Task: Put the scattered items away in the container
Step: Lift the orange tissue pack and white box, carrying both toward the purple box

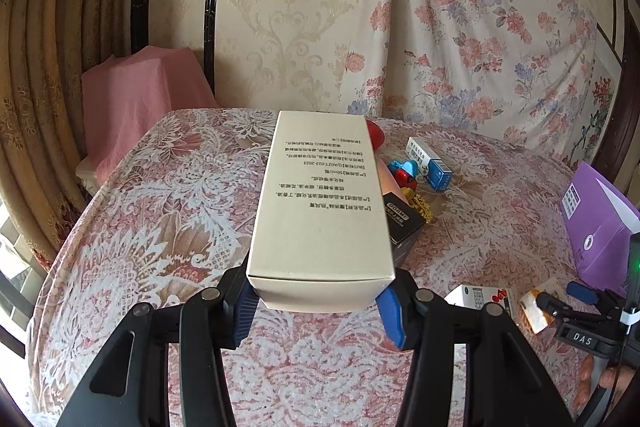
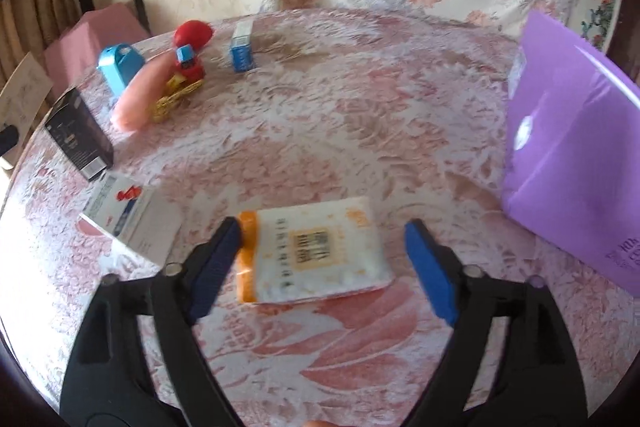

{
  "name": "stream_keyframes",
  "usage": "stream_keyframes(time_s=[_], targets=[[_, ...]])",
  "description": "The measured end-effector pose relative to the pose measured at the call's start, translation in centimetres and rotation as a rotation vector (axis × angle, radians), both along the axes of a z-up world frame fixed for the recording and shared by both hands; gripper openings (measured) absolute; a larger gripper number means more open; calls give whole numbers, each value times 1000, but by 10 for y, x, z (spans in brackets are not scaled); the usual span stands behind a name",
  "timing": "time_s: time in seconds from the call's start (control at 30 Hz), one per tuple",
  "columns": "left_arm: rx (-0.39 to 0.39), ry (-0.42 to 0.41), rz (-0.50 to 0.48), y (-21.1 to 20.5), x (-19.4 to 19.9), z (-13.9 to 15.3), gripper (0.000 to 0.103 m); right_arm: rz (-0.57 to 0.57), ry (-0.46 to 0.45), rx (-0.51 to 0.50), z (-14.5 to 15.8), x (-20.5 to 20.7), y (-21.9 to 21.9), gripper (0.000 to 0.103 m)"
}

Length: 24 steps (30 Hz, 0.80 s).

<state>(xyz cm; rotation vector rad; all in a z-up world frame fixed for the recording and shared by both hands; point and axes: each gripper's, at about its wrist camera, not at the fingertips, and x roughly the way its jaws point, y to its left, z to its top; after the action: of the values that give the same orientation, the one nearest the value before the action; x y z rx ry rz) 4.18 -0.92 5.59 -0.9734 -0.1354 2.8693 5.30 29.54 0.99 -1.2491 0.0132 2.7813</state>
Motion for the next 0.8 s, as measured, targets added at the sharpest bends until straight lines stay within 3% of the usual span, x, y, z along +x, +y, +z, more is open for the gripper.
stream_keyframes(time_s=[0.03,0.27,0.6,0.63,0.73,0.8], targets=[[1,0,-1,0,0,0,51,13,-16,4,-3,-1,0,99],[-1,0,-15,6,0,1,51,50,-105,40,-24,-8,-1,99],[-5,-13,-18,8,1,-1,51,27,-102,-18,-28,-6,8,103],[-5,-14,-17,8,1,-2,51,29,-95,-17,-26,-6,6,102],[-11,-19,-13,10,1,-2,51,31,-69,-24,-21,-5,1,78],[-16,-21,-9,11,1,-1,51,30,-46,-42,-15,-5,-1,77]])
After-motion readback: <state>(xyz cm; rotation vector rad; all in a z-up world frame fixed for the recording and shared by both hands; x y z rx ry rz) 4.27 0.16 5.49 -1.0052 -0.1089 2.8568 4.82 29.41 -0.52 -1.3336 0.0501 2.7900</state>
